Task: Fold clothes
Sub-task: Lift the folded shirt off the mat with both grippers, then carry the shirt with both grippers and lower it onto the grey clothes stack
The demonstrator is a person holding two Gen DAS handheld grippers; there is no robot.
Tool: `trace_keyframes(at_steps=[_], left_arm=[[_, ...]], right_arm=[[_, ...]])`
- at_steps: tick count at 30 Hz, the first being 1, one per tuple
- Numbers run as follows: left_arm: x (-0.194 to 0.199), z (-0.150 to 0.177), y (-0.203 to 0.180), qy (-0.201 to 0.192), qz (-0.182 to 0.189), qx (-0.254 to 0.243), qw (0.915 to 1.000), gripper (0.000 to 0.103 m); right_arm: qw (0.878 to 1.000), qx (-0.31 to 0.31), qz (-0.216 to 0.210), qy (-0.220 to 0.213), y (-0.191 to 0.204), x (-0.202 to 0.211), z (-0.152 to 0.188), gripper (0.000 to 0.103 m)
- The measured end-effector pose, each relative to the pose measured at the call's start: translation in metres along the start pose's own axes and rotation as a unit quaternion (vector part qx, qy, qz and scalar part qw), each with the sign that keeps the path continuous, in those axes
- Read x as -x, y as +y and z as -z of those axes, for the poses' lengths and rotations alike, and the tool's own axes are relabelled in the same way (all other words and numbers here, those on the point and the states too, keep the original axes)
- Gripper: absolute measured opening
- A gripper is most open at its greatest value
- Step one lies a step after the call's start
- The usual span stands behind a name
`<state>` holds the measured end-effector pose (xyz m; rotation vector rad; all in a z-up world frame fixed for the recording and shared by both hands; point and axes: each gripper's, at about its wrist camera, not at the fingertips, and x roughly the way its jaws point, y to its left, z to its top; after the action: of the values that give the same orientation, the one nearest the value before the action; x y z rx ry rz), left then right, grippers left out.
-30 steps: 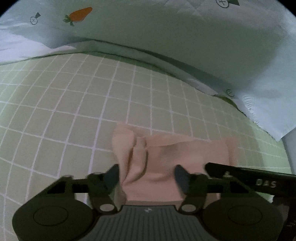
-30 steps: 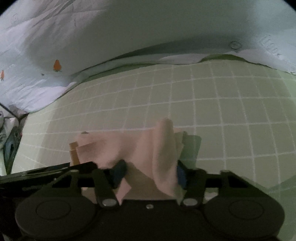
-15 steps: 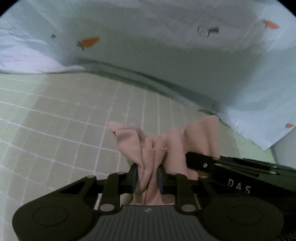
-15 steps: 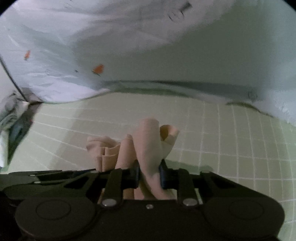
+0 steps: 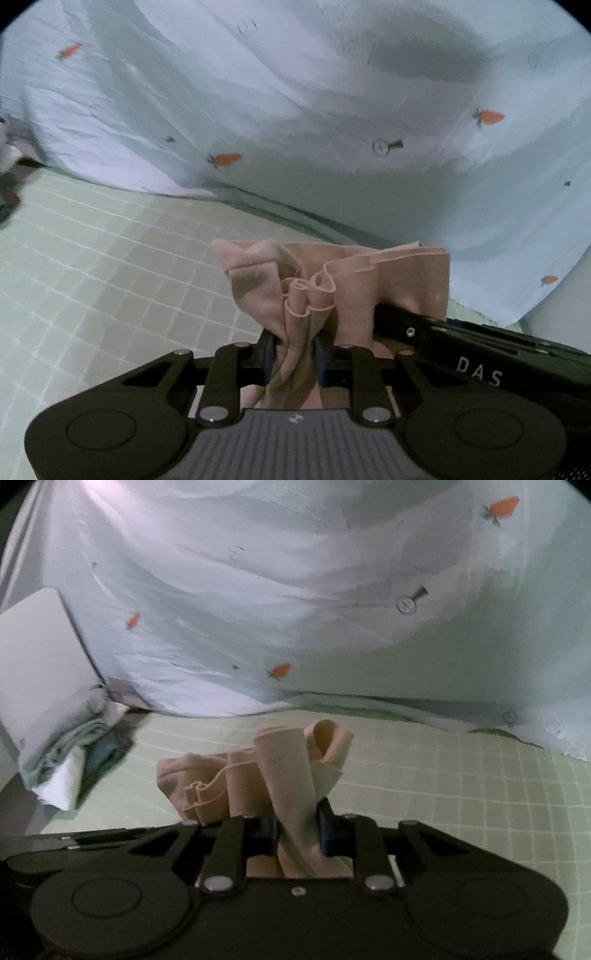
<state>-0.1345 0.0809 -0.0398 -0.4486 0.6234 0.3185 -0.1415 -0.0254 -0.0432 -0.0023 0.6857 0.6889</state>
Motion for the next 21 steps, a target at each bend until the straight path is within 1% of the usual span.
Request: trace_keyframes(at_steps=[3,5,10,16,21], left_arm=[[0.029,0.006,0.007,-0.025,-0.014,0.009,0.9996,0.023],[0.046,0.009,0.015,-0.035,-0.027,0.020,0.9988,0.022],[0.087,0.014,0.038,-0.056,-0.065,0.050,0.9951,0.022],[0.126,0.013,0.091,-0.071,-0.101,0.085,0.9887,0.022],[0.152,-0.003,0.150,-0.083,-0.117,0.089,0.9856,0.022]], right_arm=[[1.000,0.014,-0.020,-0.019,0.017,0.016,0.006,0.020],[0.999,0.025,-0.033,-0.026,0.030,0.024,0.009,0.020],[0.996,0.045,-0.072,-0.022,0.068,0.029,0.011,0.020],[0.991,0.069,-0.114,-0.013,0.127,0.020,0.009,0.020],[0.987,0.075,-0.140,-0.013,0.186,0.003,0.001,0.020]])
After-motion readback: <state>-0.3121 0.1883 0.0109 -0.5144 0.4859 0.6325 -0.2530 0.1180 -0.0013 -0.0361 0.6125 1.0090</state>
